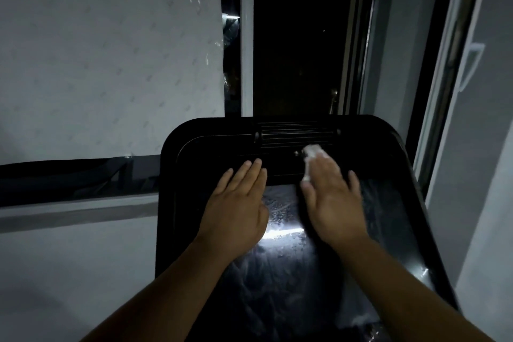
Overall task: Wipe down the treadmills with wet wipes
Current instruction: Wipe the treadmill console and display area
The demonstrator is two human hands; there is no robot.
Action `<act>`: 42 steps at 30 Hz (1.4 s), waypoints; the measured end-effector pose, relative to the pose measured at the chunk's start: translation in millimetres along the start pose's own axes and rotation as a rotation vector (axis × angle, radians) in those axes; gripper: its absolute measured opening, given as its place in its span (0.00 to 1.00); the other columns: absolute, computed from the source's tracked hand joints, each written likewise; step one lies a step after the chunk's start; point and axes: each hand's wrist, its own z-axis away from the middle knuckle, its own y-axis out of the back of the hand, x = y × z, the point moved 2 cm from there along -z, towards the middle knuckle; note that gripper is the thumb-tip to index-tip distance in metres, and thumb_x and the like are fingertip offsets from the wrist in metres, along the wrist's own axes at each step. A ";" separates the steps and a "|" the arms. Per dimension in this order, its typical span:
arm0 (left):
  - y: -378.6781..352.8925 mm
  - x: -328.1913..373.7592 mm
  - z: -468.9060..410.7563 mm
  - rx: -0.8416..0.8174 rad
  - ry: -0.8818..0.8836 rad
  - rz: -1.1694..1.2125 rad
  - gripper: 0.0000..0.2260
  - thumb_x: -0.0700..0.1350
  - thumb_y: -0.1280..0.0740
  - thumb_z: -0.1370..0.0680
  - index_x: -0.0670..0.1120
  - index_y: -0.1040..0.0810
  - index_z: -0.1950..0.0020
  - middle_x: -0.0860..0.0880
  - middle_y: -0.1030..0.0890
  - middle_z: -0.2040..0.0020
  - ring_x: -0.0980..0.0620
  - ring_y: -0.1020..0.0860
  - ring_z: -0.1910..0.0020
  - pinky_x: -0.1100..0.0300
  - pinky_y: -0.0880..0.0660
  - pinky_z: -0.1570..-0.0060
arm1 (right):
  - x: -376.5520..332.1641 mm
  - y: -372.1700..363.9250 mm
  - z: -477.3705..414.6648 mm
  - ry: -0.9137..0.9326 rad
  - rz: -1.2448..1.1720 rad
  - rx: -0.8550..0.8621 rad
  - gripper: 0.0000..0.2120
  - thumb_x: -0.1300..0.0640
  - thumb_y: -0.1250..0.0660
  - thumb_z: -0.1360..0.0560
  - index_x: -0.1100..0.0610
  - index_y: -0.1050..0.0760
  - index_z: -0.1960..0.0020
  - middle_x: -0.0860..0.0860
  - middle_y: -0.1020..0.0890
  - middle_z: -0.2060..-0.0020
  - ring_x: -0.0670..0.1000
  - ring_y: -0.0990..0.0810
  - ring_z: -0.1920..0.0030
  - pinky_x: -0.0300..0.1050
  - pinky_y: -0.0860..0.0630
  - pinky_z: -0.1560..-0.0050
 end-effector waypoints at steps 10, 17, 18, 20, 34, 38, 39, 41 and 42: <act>-9.4 17.9 -7.3 0.047 0.094 -0.033 0.29 0.50 0.46 0.24 0.40 0.29 0.25 0.43 0.32 0.23 0.46 0.33 0.24 0.43 0.42 0.27 | 5.6 2.5 -13.4 0.041 -0.046 0.058 0.23 0.45 0.49 0.18 0.49 0.30 0.26 0.46 0.31 0.26 0.45 0.36 0.24 0.61 0.46 0.24; -14.2 26.4 -9.7 0.094 0.159 -0.027 0.29 0.50 0.46 0.24 0.41 0.29 0.24 0.44 0.33 0.22 0.47 0.34 0.23 0.40 0.40 0.26 | -15.2 -3.7 -17.2 0.209 -0.050 0.055 0.23 0.46 0.47 0.18 0.54 0.26 0.29 0.48 0.26 0.31 0.48 0.32 0.27 0.58 0.44 0.24; -14.5 26.3 -9.7 0.093 0.163 -0.028 0.29 0.50 0.46 0.24 0.41 0.29 0.24 0.44 0.33 0.22 0.47 0.34 0.23 0.39 0.39 0.26 | -3.3 -2.0 -19.6 0.177 -0.039 0.078 0.23 0.47 0.47 0.19 0.53 0.26 0.30 0.48 0.26 0.31 0.47 0.32 0.27 0.58 0.45 0.25; -14.1 26.6 -9.8 0.091 0.175 -0.028 0.29 0.50 0.46 0.24 0.41 0.29 0.25 0.45 0.32 0.22 0.47 0.34 0.23 0.38 0.37 0.27 | 11.3 1.3 -23.1 0.054 -0.038 0.145 0.23 0.47 0.46 0.19 0.53 0.25 0.31 0.49 0.25 0.33 0.48 0.30 0.29 0.60 0.42 0.26; -18.1 36.9 -28.4 0.178 0.149 0.083 0.27 0.48 0.45 0.23 0.40 0.26 0.27 0.45 0.29 0.25 0.47 0.30 0.26 0.47 0.35 0.26 | -18.7 -7.5 -27.3 0.152 -0.137 0.117 0.20 0.47 0.45 0.18 0.54 0.24 0.33 0.48 0.23 0.37 0.51 0.27 0.33 0.59 0.41 0.26; -18.9 34.6 -26.7 0.184 0.125 0.074 0.28 0.47 0.45 0.24 0.40 0.27 0.26 0.44 0.29 0.24 0.46 0.30 0.25 0.49 0.38 0.25 | 2.6 -7.3 -29.3 0.152 -0.107 0.126 0.20 0.48 0.46 0.18 0.52 0.24 0.33 0.47 0.24 0.35 0.50 0.27 0.33 0.59 0.43 0.25; -18.9 34.8 -26.3 0.183 0.129 0.073 0.28 0.47 0.45 0.24 0.40 0.27 0.26 0.44 0.29 0.24 0.47 0.31 0.25 0.49 0.38 0.25 | 4.4 -5.7 -29.8 0.093 -0.124 0.139 0.21 0.47 0.48 0.19 0.52 0.24 0.33 0.47 0.24 0.35 0.50 0.26 0.34 0.59 0.43 0.25; -19.6 35.1 -25.9 0.179 0.140 0.072 0.28 0.48 0.45 0.24 0.40 0.27 0.26 0.45 0.29 0.24 0.47 0.31 0.25 0.49 0.37 0.25 | -6.1 -4.1 -31.9 0.036 -0.173 0.150 0.21 0.47 0.49 0.18 0.52 0.24 0.33 0.48 0.23 0.36 0.51 0.26 0.36 0.59 0.41 0.25; -20.1 35.0 -25.4 0.177 0.142 0.076 0.28 0.48 0.45 0.24 0.41 0.27 0.26 0.45 0.29 0.24 0.47 0.31 0.25 0.49 0.37 0.25 | -13.6 -5.0 -31.7 0.071 -0.188 0.144 0.21 0.48 0.48 0.18 0.52 0.24 0.33 0.48 0.23 0.37 0.51 0.26 0.35 0.57 0.42 0.25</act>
